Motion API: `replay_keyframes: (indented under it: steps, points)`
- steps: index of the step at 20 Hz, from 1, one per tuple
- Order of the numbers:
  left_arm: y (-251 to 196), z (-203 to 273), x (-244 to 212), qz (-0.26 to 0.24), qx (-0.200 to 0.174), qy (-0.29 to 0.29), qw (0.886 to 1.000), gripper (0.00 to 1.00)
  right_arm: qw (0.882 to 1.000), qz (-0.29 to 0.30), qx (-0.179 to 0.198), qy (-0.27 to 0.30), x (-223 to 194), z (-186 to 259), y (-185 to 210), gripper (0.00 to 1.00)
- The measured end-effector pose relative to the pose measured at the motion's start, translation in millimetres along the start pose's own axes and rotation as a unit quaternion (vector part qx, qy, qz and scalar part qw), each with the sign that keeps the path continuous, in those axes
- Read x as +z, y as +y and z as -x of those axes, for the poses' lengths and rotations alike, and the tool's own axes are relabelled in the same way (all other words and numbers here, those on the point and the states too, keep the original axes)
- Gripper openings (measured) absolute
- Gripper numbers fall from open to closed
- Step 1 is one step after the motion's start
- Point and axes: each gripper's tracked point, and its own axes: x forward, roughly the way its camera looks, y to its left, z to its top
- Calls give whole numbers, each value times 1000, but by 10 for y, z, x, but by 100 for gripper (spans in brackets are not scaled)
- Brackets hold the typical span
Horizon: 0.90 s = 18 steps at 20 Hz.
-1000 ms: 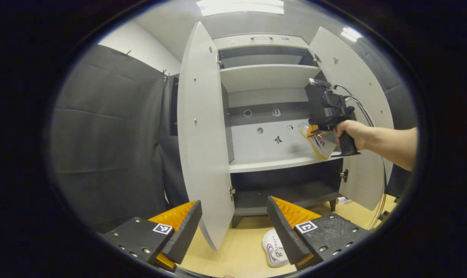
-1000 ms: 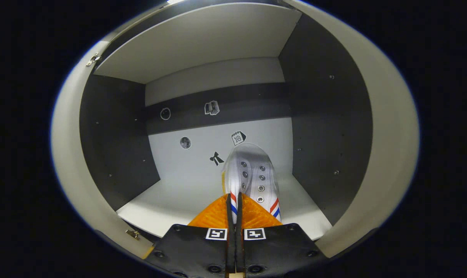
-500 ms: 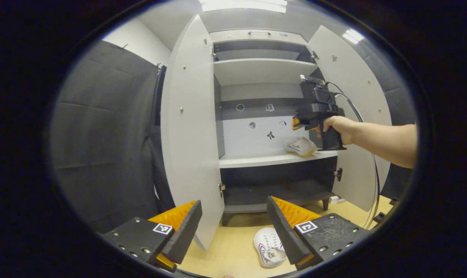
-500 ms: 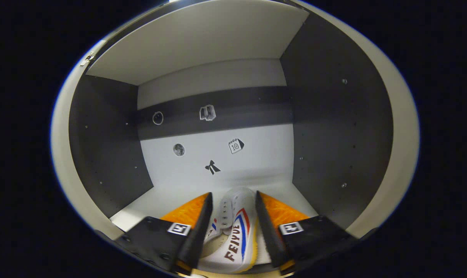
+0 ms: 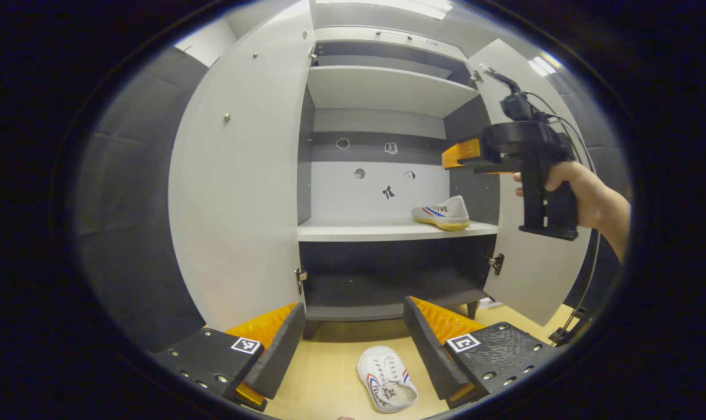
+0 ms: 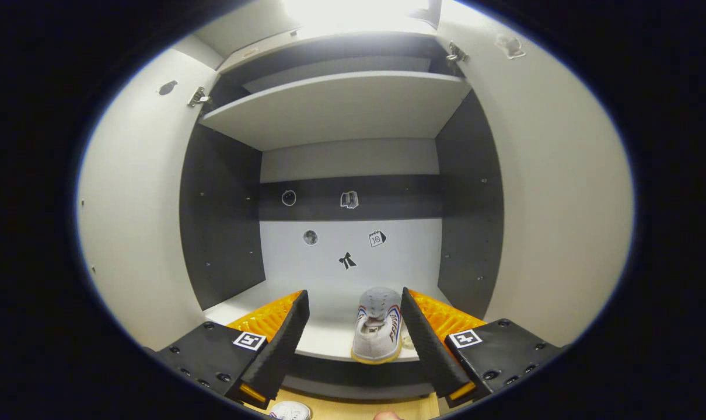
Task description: Grab one shoe with the right hand and put it into the shoe cabinet, grab the other shoe with the left hand and put it into the shoe cabinet; then close the right door with the right hand and the left door with the left hand.
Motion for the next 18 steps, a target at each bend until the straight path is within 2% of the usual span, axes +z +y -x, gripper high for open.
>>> replay_keyframes:
  steps: [4, 10, 12, 13, 14, 15, 16, 17, 18]
  points:
    - [20, -178, -335, 0, -18, 38, 999, 99, 1000, -16, -4, 15, -256, 432, -50, 98]
    - [-220, -326, -965, -6, -64, 103, 993, 99, 998, 19, -46, 41, -705, 874, -345, 98]
    - [-233, -379, -1237, -11, -65, 130, 989, 99, 997, 15, -54, 55, -854, 989, -395, 98]
    - [-231, -408, -1380, -14, -64, 144, 987, 99, 996, 16, -57, 62, -925, 1046, -416, 93]
    - [-219, -438, -1499, -15, -63, 156, 986, 100, 995, 19, -60, 71, -990, 1097, -437, 98]
    - [-211, -462, -1601, -15, -61, 165, 984, 100, 995, 23, -64, 78, -1051, 1144, -453, 98]
    - [-202, -495, -1693, -15, -60, 174, 983, 100, 994, 26, -65, 84, -1088, 1192, -457, 93]
    - [-184, -529, -1790, -18, -59, 182, 981, 99, 994, 28, -66, 87, -1118, 1230, -449, 98]
    - [-168, -558, -1875, -24, -57, 192, 980, 99, 993, 28, -65, 91, -1150, 1270, -437, 98]
